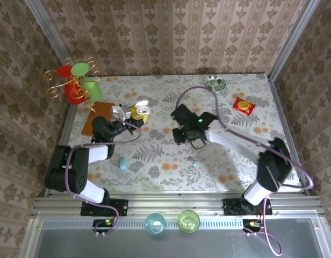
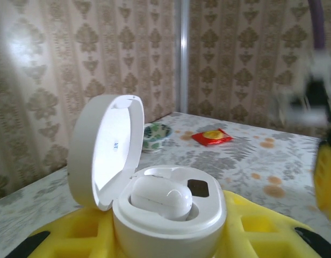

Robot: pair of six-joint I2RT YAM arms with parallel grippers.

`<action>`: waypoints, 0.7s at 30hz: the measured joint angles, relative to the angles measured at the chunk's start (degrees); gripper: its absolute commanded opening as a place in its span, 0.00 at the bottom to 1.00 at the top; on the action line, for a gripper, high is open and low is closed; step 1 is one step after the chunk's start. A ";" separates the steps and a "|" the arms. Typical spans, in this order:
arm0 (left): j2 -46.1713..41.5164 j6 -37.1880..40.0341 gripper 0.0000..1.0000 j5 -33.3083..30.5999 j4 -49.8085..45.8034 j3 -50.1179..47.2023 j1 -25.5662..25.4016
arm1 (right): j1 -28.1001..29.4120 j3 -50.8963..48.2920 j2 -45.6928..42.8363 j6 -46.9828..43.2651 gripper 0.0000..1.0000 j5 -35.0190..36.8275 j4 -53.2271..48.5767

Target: Insert the wireless bluetooth earbuds into the charging case

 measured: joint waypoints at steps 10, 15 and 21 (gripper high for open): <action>1.81 -0.26 0.27 9.49 0.50 3.13 -4.26 | -5.95 -2.69 -5.55 5.84 0.19 -24.83 21.94; 2.16 -0.85 0.27 12.24 0.79 3.63 -5.57 | -5.95 -2.62 -5.53 7.56 0.18 -30.29 27.78; 2.67 -1.75 0.27 13.73 0.76 3.91 -6.32 | -6.29 -2.14 -4.50 7.72 0.17 -31.32 29.51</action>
